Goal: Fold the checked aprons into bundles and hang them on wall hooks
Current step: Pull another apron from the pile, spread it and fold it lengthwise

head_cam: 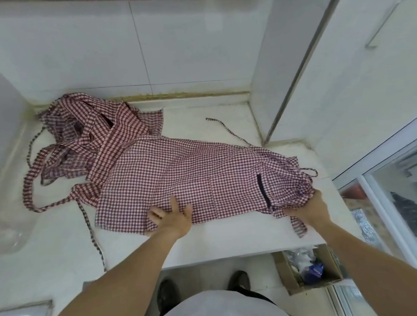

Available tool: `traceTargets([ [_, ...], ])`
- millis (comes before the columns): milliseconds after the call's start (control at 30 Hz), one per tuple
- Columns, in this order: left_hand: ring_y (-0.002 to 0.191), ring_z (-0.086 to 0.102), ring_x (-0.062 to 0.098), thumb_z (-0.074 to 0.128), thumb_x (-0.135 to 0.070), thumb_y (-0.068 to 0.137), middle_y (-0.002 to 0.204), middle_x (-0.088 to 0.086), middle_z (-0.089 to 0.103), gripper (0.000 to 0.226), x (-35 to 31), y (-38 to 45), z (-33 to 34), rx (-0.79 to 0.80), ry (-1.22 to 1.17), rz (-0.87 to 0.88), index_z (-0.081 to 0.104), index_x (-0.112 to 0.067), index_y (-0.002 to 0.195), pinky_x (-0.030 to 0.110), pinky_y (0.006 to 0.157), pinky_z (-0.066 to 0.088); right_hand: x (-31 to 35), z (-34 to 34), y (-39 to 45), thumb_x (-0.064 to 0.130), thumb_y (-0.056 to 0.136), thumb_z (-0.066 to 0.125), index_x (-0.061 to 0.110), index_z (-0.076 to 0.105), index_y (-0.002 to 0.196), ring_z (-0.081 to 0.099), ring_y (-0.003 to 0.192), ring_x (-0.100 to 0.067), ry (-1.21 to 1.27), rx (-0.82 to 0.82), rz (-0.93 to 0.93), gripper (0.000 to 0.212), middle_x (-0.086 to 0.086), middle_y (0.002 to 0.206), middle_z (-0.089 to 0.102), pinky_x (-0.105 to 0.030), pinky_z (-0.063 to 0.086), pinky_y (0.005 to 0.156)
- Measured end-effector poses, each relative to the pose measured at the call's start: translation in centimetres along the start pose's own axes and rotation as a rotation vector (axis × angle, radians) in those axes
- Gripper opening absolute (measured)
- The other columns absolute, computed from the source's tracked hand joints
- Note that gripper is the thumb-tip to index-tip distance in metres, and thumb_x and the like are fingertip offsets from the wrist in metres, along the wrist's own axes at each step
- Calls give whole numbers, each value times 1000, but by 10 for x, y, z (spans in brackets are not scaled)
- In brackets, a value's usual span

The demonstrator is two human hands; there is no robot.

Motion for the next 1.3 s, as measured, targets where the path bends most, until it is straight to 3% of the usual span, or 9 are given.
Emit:
traceTargets([
  [200,142,-26,51,33,-79,87,148,30,-38,106,40,13,-6,-21,42,-145,-29,-19,148,71,114,10,-19,10,-1,13,86,69,16,64,88,60,77,-28,157,35,103,6,-18,103,70,-35,52,69],
  [367,143,-25,50,42,-83,79,147,30,-38,119,81,24,-18,-107,164,-188,-35,-19,144,67,116,13,-26,-72,30,-3,83,70,13,63,76,69,86,-28,272,-20,120,19,-19,96,71,-41,60,83],
  [533,144,-17,51,47,-80,81,150,34,-29,120,74,8,-26,-83,310,-175,-31,-17,147,67,116,8,-10,-208,55,-1,71,79,22,63,60,58,70,-8,509,-347,-7,30,16,52,63,-11,53,70],
  [667,145,-6,54,46,-79,82,152,39,-17,115,57,-2,-22,-90,369,-147,-22,-15,149,64,117,11,24,-263,59,9,81,61,15,59,120,56,87,-17,543,-540,-113,40,-1,110,54,-14,44,64],
  [767,145,-2,55,48,-79,81,152,38,-12,115,42,-10,-10,-84,379,-119,-16,-13,151,63,115,22,41,-237,54,14,86,63,20,37,144,48,123,-37,164,-476,-27,64,-16,154,21,-40,46,97],
  [900,144,12,49,51,-82,77,155,30,4,120,10,-31,6,-59,424,-57,-15,-18,154,60,111,33,86,-119,9,23,79,67,17,40,142,16,141,-50,-385,-367,-173,68,-25,155,15,-66,19,112],
  [1067,140,23,43,48,-88,71,156,24,13,125,-27,-51,31,-27,540,29,-20,-22,154,59,106,35,121,63,-65,34,81,68,20,48,139,31,138,-40,-572,15,-659,62,-15,150,33,-58,33,110],
  [1167,143,22,40,44,-81,80,157,22,17,101,-40,-52,28,-87,465,139,7,-26,156,60,112,26,104,128,-77,47,94,56,30,25,154,8,150,-34,-491,406,-639,70,-4,163,9,-61,16,118],
  [1300,148,4,41,50,-63,90,160,15,8,69,-7,-38,5,-220,294,143,26,-31,147,67,115,12,77,133,-66,58,91,56,36,14,157,-11,151,-30,-620,429,-613,81,3,166,-6,-67,-1,116],
])
Point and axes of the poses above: each hand's wrist, its own y-axis towards the middle knuckle, its own z-axis out of the palm, x = y × z, the point moved 8 cm from there along y, towards the middle knuckle
